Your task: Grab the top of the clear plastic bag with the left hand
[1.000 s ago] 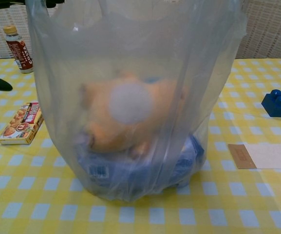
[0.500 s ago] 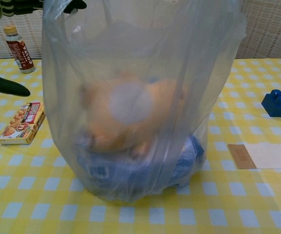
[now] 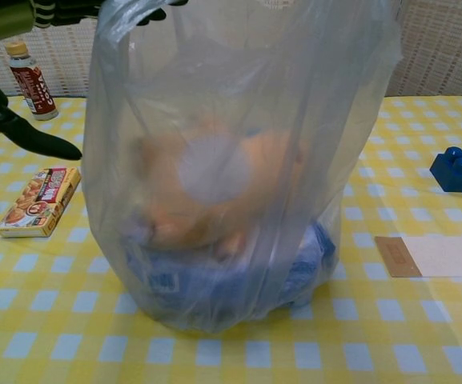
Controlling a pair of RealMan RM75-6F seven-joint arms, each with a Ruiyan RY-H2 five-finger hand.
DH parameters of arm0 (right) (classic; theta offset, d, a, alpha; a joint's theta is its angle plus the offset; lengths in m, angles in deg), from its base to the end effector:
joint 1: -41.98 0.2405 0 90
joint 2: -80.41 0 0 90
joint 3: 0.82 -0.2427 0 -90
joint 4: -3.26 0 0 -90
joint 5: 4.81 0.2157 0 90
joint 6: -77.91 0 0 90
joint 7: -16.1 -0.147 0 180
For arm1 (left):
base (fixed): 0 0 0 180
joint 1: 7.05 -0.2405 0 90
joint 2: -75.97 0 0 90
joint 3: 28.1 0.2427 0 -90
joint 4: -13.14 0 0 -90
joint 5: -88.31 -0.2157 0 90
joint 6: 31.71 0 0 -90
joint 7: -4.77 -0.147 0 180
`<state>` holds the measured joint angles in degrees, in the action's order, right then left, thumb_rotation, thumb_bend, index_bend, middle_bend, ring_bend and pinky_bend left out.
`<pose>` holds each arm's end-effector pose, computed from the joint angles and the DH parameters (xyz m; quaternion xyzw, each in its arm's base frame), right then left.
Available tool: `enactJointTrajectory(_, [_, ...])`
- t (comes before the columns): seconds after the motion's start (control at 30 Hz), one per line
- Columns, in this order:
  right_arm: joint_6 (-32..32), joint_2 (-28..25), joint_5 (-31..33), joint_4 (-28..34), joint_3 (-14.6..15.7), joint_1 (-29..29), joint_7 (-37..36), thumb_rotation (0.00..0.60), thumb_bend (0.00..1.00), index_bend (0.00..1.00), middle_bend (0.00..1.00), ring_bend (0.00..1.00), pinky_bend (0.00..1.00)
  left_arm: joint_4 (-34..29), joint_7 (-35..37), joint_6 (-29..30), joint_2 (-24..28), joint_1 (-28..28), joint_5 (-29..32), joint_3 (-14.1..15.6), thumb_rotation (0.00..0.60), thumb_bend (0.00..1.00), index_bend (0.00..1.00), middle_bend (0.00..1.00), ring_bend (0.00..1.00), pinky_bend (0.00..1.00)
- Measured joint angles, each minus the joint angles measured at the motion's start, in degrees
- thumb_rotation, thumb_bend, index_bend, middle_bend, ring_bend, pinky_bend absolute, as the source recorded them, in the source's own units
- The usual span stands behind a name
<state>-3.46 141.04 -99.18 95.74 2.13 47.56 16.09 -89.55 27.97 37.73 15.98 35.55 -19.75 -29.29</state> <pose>-0.2983 -0.1623 0.1362 0.6786 -0.3813 0.3457 0.5239 -0.0902 0.2678 0.0964 -0.7860 -0.2916 -0.5252 0.1463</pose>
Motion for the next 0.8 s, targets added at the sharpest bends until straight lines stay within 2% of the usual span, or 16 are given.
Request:
enactJointTrajectory(0.4, [1.03,0.21,0.26,0.11,0.07,0.42,0.53,0.600,0.36,0.00,0.00,0.00,0.00,2.86,-2.86,2.38,-0.81,-1.71,2.12,-0.47,0.600,0.02,0.03,0.07,0.00,0.00])
enactJointTrajectory(0.8, [1.10,0.30,0.28,-0.19,0.03,0.56,0.53,0.600,0.36,0.00,0.00,0.00,0.00,2.07,-2.12,0.44,-1.03,-0.38,0.10,0.90,0.600,0.02,0.02,0.10,0.00,0.00])
